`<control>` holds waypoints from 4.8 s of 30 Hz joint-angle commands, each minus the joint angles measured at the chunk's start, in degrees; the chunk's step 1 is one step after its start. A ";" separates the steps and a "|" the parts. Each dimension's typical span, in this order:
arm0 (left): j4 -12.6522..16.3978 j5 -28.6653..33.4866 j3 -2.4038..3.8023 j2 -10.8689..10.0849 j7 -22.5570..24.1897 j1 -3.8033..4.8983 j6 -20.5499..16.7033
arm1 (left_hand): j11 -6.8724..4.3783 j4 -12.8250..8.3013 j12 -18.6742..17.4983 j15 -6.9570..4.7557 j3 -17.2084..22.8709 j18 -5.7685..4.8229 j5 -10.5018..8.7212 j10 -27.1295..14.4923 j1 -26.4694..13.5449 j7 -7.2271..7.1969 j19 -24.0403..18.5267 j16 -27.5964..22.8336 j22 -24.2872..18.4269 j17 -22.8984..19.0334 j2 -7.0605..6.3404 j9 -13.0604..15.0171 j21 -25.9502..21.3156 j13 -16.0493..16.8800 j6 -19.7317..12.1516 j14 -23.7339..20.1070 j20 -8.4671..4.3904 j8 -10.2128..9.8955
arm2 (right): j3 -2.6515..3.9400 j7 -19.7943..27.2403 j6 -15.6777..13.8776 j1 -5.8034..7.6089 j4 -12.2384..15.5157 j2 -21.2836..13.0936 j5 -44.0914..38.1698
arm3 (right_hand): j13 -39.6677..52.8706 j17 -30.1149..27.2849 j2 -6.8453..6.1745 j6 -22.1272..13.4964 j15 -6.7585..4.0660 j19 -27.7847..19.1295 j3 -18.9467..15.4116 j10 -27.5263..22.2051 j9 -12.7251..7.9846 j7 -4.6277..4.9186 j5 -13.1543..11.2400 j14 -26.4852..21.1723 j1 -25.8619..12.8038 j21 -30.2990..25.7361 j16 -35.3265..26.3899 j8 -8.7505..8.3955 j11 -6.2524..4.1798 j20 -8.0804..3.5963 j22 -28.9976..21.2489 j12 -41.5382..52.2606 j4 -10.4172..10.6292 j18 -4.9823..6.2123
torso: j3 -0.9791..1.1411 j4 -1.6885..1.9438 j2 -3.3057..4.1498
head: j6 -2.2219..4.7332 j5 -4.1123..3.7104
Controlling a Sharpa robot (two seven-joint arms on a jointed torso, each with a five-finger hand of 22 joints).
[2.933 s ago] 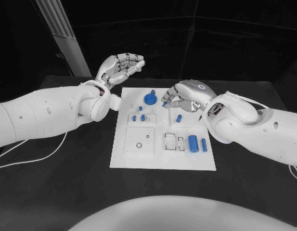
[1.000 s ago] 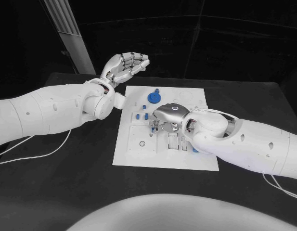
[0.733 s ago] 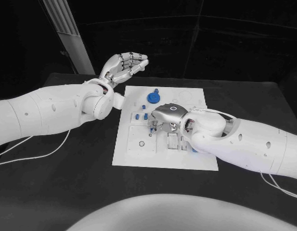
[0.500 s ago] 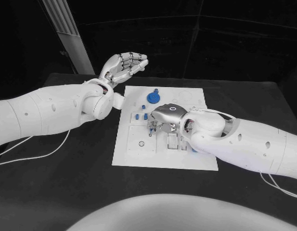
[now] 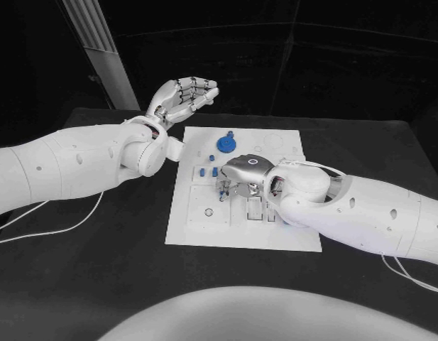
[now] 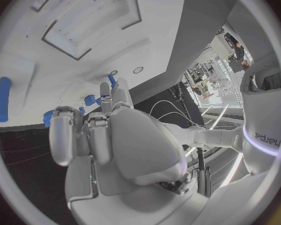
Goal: Assemble the parts on the task board
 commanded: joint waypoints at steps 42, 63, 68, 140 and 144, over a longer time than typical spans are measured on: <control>-0.34 0.14 0.03 0.11 11.23 0.08 0.46 | -0.08 -0.04 0.50 -0.08 -0.39 -0.81 0.32 -0.58 0.02 6.61 0.42 0.31 -0.14 -0.25 0.67 -0.09 -0.31 -0.10 -0.49 -0.41 -0.03 0.25 | -0.02 0.26 1.55 -0.01 0.68 -0.10 0.95 | -0.02 14.99 2.26 0.06 0.31 2.66 0.25 0.01 -0.05 0.30 -0.27 5.95 -0.19 -0.61 0.09 -0.44 0.49 0.33 11.64 -0.50 0.10 0.49 | 0.04 0.03 -0.01 | 0.00 -0.53; -0.43 0.14 0.03 0.17 11.19 0.08 0.57 | -0.07 -0.04 0.58 -0.07 -0.45 -0.83 0.33 -0.65 0.04 6.62 0.40 0.38 -0.19 -0.35 0.74 -0.10 -0.35 -0.11 -0.55 -0.45 -0.03 0.28 | -0.02 0.33 -1.62 -0.49 1.89 -1.33 2.10 | -0.02 14.99 3.34 0.14 0.37 2.66 0.94 0.17 -0.02 0.39 -0.25 5.95 -0.19 -0.66 0.09 -0.82 0.56 0.47 11.61 -1.03 0.16 0.51 | 0.02 0.06 0.00 | 0.00 -0.61; -0.47 0.14 0.03 0.17 11.16 0.08 0.57 | -0.06 -0.04 0.62 -0.07 -0.47 -0.83 0.34 -0.67 0.05 6.62 0.39 0.42 -0.21 -0.40 0.77 -0.10 -0.37 -0.11 -0.57 -0.47 -0.03 0.30 | -0.02 0.55 -1.91 -0.55 1.82 -1.32 2.65 | -0.02 14.99 3.44 0.08 0.38 2.65 1.01 0.14 -0.03 0.42 -0.26 5.95 -0.22 -0.68 0.09 -0.91 0.59 0.49 11.60 -1.13 0.18 0.51 | 0.03 0.07 -0.03 | 0.00 -0.59; -0.66 0.14 0.03 0.19 11.01 0.08 0.70 | -0.05 -0.05 0.91 -0.04 -0.66 -0.90 0.35 -0.83 0.16 6.64 0.27 0.70 -0.36 -0.72 0.99 -0.11 -0.52 -0.13 -0.67 -0.51 -0.03 0.47 | -0.02 -1.60 2.90 -0.75 0.12 -0.22 5.14 | -0.02 14.99 2.20 -3.38 1.39 1.54 -0.23 -3.89 -0.26 1.22 -0.27 5.95 -2.85 -3.06 0.09 -3.88 1.79 1.29 10.46 -2.28 0.33 1.06 | 0.00 0.08 -0.03 | 0.00 -0.85; -0.65 0.14 0.03 0.18 10.99 0.08 0.72 | -0.05 -0.05 0.91 -0.04 -0.66 -0.90 0.35 -0.83 0.16 6.64 0.27 0.70 -0.36 -0.72 0.99 -0.11 -0.52 -0.13 -0.67 -0.51 -0.03 0.47 | -0.02 -1.66 2.77 -0.75 0.15 -0.23 5.13 | 0.00 14.99 1.82 -4.22 1.60 1.13 -0.52 -5.16 -0.27 1.37 -0.27 5.95 -3.39 -3.89 0.09 -4.51 2.04 1.49 10.06 -2.25 0.26 1.25 | 0.02 0.07 -0.02 | 0.00 -0.83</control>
